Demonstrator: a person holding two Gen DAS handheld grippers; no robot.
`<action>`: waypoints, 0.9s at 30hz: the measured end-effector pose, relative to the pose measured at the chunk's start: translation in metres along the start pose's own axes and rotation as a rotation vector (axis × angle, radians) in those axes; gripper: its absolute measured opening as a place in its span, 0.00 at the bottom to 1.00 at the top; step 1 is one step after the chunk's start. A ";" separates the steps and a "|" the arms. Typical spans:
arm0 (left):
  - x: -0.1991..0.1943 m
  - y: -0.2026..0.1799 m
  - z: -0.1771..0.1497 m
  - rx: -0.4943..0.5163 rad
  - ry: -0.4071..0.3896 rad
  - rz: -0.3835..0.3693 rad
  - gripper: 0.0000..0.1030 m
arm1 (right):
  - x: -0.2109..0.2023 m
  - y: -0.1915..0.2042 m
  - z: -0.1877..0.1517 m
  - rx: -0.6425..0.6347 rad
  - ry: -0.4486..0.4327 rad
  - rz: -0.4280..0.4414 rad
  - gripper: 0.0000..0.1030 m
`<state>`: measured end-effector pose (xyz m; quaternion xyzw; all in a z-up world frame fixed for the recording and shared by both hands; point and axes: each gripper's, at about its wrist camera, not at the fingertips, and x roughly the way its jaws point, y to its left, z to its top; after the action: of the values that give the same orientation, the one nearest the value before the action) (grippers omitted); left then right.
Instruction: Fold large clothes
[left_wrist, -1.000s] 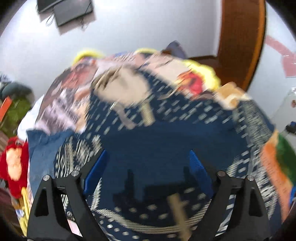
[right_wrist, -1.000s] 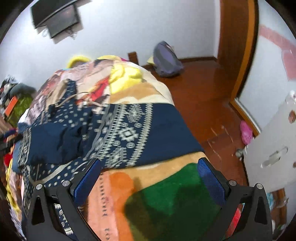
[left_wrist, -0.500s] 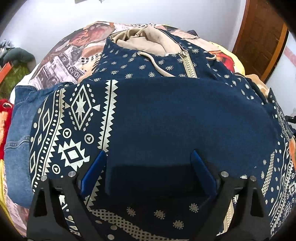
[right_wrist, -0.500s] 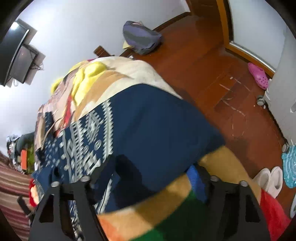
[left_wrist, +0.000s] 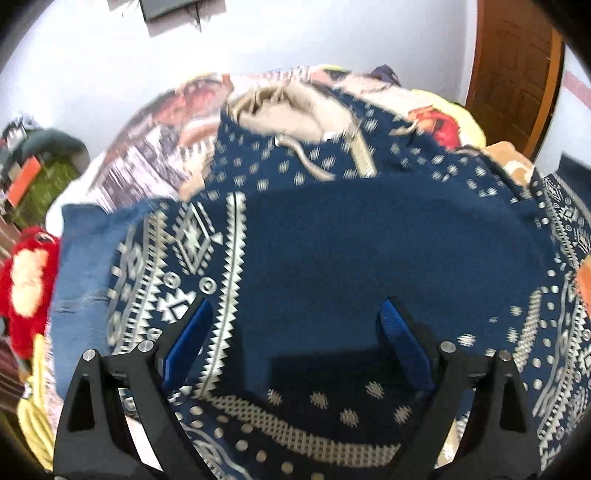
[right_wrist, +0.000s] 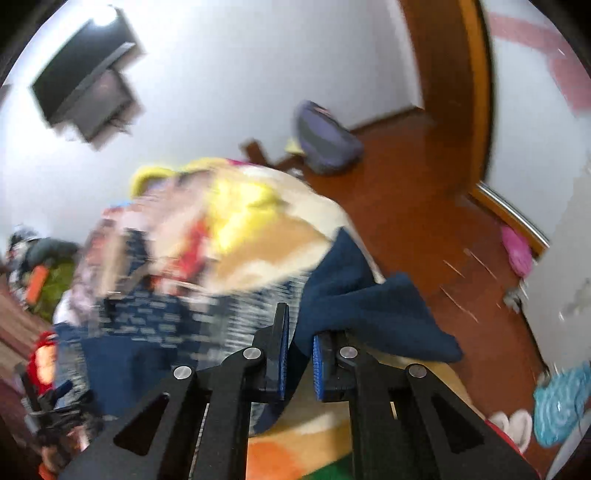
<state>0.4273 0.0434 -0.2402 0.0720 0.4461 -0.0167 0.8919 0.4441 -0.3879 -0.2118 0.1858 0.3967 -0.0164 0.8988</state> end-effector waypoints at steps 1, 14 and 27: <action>-0.007 0.001 0.001 0.003 -0.013 0.001 0.90 | -0.009 0.010 0.005 -0.010 -0.012 0.024 0.08; -0.103 0.048 -0.005 -0.058 -0.191 -0.007 0.90 | -0.043 0.224 0.006 -0.288 -0.059 0.265 0.08; -0.106 0.139 -0.071 -0.176 -0.128 0.072 0.90 | 0.077 0.370 -0.144 -0.471 0.278 0.286 0.08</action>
<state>0.3201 0.1873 -0.1816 0.0080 0.3849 0.0500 0.9216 0.4599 0.0158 -0.2370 0.0268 0.4788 0.2281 0.8473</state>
